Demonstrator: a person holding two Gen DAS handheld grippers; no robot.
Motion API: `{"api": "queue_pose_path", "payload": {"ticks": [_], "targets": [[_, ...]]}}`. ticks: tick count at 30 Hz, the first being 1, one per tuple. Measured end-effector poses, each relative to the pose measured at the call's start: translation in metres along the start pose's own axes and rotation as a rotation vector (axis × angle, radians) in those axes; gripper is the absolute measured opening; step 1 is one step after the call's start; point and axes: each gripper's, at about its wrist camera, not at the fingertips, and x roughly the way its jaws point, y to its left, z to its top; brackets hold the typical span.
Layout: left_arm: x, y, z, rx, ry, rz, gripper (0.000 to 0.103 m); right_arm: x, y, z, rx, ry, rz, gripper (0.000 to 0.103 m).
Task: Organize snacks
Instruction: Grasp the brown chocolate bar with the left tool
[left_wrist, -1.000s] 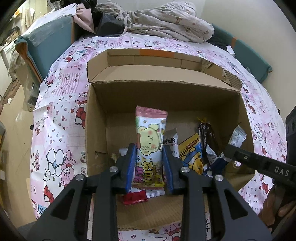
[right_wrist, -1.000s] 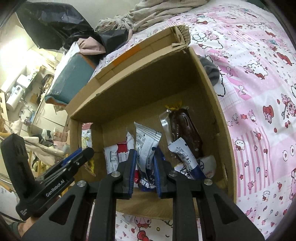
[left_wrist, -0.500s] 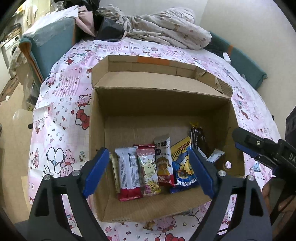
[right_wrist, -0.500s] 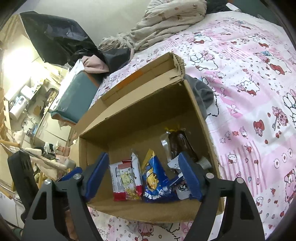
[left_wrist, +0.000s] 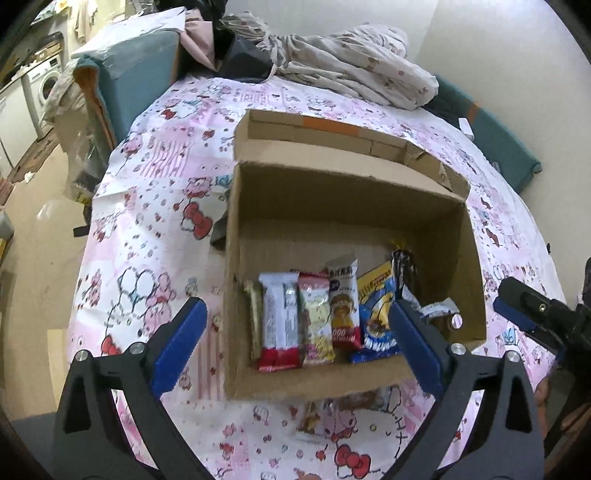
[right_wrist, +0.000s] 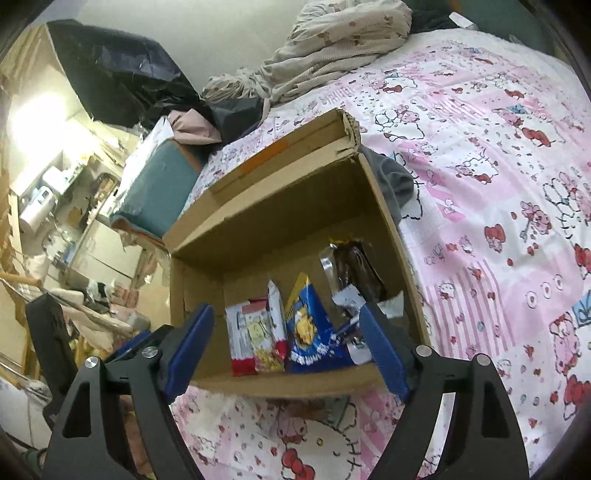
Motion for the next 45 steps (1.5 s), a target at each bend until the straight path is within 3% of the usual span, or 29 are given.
{"api": "queue_pose_path", "payload": {"ticks": [8, 19, 23, 27, 33, 37, 41, 45], "targets": [[-0.012, 0.008, -0.024, -0.008, 0.024, 0.011, 0.097, -0.015, 0.001, -0.026, 0.010, 0.018, -0.029, 0.089], [-0.015, 0.016, -0.053, -0.043, 0.085, 0.017, 0.097, -0.014, -0.010, -0.063, 0.111, 0.142, -0.006, 0.090], [-0.010, 0.011, -0.065, -0.011, 0.128, 0.025, 0.097, -0.006, -0.013, -0.081, 0.124, 0.212, -0.048, 0.090], [-0.002, 0.006, -0.076, 0.015, 0.177, 0.029, 0.097, -0.003, -0.012, -0.093, 0.095, 0.217, -0.113, 0.090], [0.001, 0.007, -0.081, 0.008, 0.170, 0.047, 0.097, 0.010, -0.016, -0.101, 0.046, 0.248, -0.237, 0.090], [0.011, 0.011, -0.085, 0.010, 0.225, 0.086, 0.097, 0.010, -0.026, -0.099, 0.092, 0.227, -0.256, 0.090], [0.022, 0.010, -0.092, 0.015, 0.259, 0.080, 0.097, 0.011, -0.038, -0.094, 0.160, 0.220, -0.271, 0.090], [0.044, -0.008, -0.093, 0.067, 0.298, 0.061, 0.083, 0.013, -0.048, -0.093, 0.216, 0.229, -0.268, 0.090]]}}
